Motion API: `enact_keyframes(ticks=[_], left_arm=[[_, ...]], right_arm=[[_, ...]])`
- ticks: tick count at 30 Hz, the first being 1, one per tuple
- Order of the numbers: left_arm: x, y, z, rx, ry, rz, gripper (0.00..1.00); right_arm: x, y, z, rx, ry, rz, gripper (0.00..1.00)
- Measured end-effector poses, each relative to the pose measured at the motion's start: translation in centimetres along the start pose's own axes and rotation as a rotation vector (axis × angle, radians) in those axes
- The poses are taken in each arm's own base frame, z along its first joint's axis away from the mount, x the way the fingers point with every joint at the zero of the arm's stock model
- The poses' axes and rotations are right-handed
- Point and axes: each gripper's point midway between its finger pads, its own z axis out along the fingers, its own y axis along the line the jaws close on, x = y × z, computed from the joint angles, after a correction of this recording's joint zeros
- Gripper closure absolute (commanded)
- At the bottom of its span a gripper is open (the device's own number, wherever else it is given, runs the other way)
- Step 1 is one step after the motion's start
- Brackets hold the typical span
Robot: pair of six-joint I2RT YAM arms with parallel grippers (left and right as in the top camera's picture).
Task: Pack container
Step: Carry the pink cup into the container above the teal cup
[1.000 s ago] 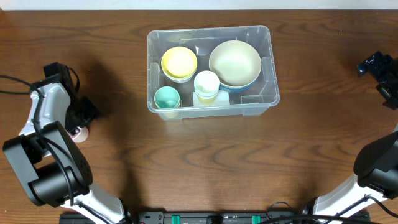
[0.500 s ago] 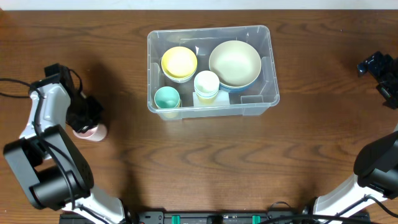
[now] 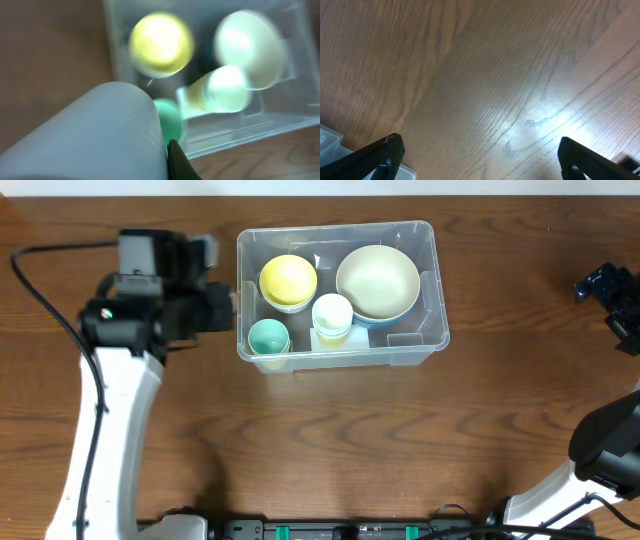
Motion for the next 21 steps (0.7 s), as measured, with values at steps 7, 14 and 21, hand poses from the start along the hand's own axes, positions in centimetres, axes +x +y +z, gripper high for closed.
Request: enact_keyframes(ticks=[7,14,21], left_arm=[[0.8,-5.1,2.0,0.004,0.015,0.187,0.94],[3.4,-5.4,6.9,-0.044,0.165,0.249,0.94],[5.0,-3.8,8.5,-0.117,0.255,0.259,0.94]], right_arm=[[0.0,0.0,0.0,0.000,0.000,0.000,0.01],[0.0,0.0,0.0,0.000,0.000,0.000,0.01],[0.0,0.0,0.0,0.000,0.000,0.000,0.01]])
